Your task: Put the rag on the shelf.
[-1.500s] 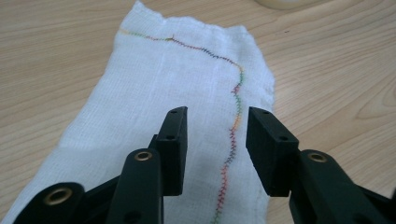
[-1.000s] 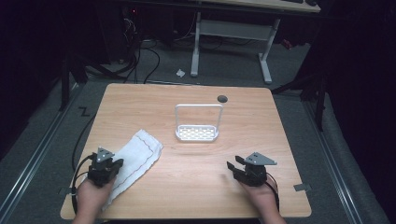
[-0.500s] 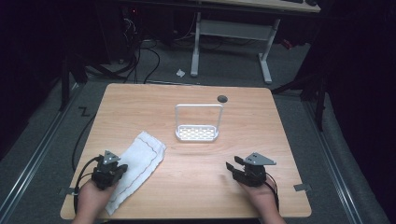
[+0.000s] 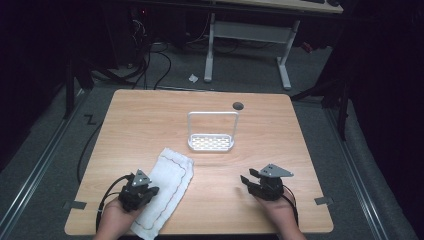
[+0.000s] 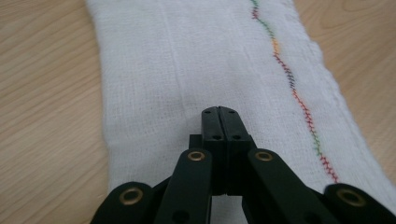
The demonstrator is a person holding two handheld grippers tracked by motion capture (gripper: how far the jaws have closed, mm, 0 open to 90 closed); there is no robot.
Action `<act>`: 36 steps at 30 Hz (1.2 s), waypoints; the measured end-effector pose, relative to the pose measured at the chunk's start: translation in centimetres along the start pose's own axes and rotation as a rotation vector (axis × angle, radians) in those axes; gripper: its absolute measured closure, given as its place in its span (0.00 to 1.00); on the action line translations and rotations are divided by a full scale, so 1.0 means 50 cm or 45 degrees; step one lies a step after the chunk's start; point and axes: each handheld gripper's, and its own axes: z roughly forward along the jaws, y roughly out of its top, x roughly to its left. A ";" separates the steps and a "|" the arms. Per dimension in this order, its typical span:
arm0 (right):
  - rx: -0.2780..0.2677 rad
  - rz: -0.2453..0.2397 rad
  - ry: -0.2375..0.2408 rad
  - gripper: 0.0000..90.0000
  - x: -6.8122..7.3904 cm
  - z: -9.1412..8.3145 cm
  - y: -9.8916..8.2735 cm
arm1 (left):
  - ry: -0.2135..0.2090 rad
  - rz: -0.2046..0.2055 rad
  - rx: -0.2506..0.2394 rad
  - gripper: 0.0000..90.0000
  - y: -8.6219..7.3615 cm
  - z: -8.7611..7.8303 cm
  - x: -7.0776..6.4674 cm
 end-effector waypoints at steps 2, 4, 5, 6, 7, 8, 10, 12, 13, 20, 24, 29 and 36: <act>0.005 -0.002 0.002 0.59 0.000 0.001 0.000 | -0.061 -0.010 -0.007 1.00 0.004 0.007 -0.011; 0.006 -0.008 0.002 0.59 0.000 0.002 0.000 | -0.094 0.016 -0.002 1.00 0.010 0.014 -0.027; 0.005 -0.016 0.003 0.59 0.001 0.003 0.000 | -0.107 0.045 0.004 1.00 0.015 0.019 -0.042; 0.005 -0.016 0.003 0.59 0.001 0.003 0.000 | -0.107 0.045 0.004 1.00 0.015 0.019 -0.042; 0.005 -0.014 0.003 0.59 0.002 0.003 0.000 | -0.114 0.067 0.006 1.00 0.017 0.021 -0.050; 0.008 -0.012 0.003 0.59 0.003 0.004 0.000 | -0.126 0.079 0.004 1.00 0.019 0.025 -0.060; 0.010 -0.021 0.006 0.59 0.005 0.005 0.001 | -0.157 0.094 0.004 1.00 0.023 0.030 -0.072; 0.011 -0.027 0.008 0.59 0.006 0.006 0.001 | -0.182 0.056 -0.015 1.00 0.023 0.034 -0.088; 0.012 -0.034 0.011 0.59 0.009 0.007 0.001 | -0.168 0.092 -0.012 1.00 0.026 0.034 -0.090; 0.011 -0.040 0.016 0.59 0.013 0.007 0.002 | 0.032 0.006 -0.139 0.88 0.024 -0.004 -0.023; 0.018 -0.040 0.019 0.59 0.014 0.012 0.002 | 0.053 0.022 -0.056 0.99 0.017 0.022 -0.019; 0.004 -0.052 0.030 0.60 0.024 0.013 0.005 | 0.040 0.087 -0.071 1.00 0.029 0.042 -0.048; -0.044 -0.061 0.118 0.77 0.053 0.013 0.020 | -0.072 0.091 -0.068 1.00 0.061 0.076 -0.095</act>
